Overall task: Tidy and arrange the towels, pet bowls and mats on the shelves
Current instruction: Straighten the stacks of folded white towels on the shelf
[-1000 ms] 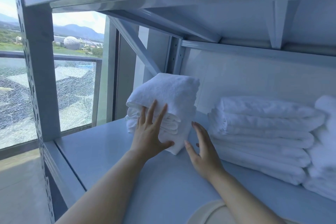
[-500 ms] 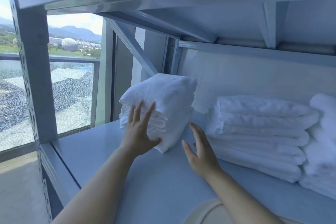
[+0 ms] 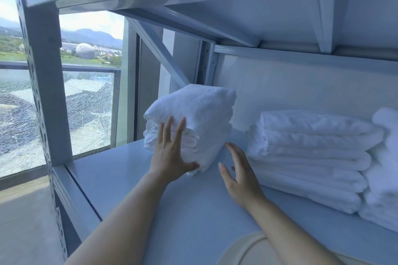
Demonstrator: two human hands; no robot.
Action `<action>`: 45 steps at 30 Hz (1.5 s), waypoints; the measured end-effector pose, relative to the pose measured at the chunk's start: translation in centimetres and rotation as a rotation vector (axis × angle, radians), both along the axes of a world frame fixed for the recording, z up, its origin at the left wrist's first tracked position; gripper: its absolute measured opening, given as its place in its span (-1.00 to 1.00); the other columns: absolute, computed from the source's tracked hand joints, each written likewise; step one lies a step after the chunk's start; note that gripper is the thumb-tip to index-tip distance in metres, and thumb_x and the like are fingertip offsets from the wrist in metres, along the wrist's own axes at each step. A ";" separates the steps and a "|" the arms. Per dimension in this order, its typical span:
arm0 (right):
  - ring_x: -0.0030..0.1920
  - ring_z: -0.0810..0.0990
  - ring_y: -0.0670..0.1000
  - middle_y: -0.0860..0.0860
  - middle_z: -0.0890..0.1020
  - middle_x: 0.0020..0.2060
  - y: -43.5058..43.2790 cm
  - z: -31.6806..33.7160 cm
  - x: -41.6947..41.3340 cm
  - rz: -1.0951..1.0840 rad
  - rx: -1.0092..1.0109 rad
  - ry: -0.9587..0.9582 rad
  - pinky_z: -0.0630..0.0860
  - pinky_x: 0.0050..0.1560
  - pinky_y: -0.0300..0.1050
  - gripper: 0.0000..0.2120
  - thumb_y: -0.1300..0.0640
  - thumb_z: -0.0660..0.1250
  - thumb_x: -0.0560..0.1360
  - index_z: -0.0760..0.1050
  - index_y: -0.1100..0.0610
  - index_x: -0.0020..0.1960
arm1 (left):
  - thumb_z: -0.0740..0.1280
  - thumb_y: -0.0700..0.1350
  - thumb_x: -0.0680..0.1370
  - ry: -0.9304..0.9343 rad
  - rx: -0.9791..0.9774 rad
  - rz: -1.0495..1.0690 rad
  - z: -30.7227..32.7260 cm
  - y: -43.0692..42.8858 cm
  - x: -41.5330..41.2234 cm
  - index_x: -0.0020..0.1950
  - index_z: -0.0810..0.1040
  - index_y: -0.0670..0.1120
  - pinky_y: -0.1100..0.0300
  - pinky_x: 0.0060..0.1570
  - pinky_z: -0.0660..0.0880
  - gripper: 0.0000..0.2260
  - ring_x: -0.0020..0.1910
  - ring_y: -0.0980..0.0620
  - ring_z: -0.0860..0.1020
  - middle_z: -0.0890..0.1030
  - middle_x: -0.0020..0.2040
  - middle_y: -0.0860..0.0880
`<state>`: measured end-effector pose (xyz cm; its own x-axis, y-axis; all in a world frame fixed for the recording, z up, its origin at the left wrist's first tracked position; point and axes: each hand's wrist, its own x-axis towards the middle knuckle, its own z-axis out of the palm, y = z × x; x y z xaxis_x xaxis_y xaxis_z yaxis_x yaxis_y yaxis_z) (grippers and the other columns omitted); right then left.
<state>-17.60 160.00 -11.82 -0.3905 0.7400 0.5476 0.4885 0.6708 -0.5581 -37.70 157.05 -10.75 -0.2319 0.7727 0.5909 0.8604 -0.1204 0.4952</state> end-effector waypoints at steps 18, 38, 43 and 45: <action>0.40 0.22 -0.17 -0.06 0.29 0.41 -1.0 3.8 1.7 -0.039 0.237 -0.077 0.04 0.28 -0.56 -0.46 -0.13 0.09 0.51 0.25 0.10 0.42 | 0.51 -0.02 0.30 0.145 0.267 0.041 1.0 -1.3 1.3 0.48 0.14 -0.08 -0.09 0.35 0.24 -0.15 0.39 -0.10 0.15 0.23 0.42 -0.14; 0.41 0.23 0.32 0.22 0.27 0.43 2.9 6.5 15.0 -0.518 0.317 -0.478 0.21 0.38 0.23 -0.38 -0.20 0.00 0.44 0.26 0.01 0.44 | 0.34 0.02 0.50 -0.221 -0.242 -0.401 1.7 3.1 14.9 0.45 0.18 0.01 0.23 0.10 0.36 -0.42 0.28 -0.02 0.41 0.27 0.40 -0.05; 0.46 0.10 0.23 0.15 0.21 0.46 2.6 4.7 15.8 -0.485 0.356 -0.459 0.14 0.43 0.22 -0.39 -0.20 0.05 0.44 0.03 -0.13 0.46 | 0.34 -0.02 0.50 -0.326 -0.281 -0.453 -0.3 3.5 14.7 0.47 0.17 0.06 0.20 0.20 0.37 -0.42 0.29 0.02 0.41 0.31 0.41 -0.01; 0.46 0.06 0.20 0.14 0.19 0.46 2.6 4.7 15.9 -0.483 0.364 -0.455 0.11 0.44 0.21 -0.38 -0.21 0.05 0.43 0.02 -0.14 0.46 | 0.34 -0.05 0.51 -0.363 -0.278 -0.467 -0.3 3.6 14.2 0.46 0.20 0.06 0.18 0.19 0.40 -0.44 0.26 0.02 0.44 0.35 0.38 0.01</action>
<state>-1.68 162.60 -7.15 -0.3145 0.6895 0.6525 0.9040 0.4273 -0.0157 -23.54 160.61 -11.01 0.0177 0.9533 0.3015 0.5209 -0.2662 0.8111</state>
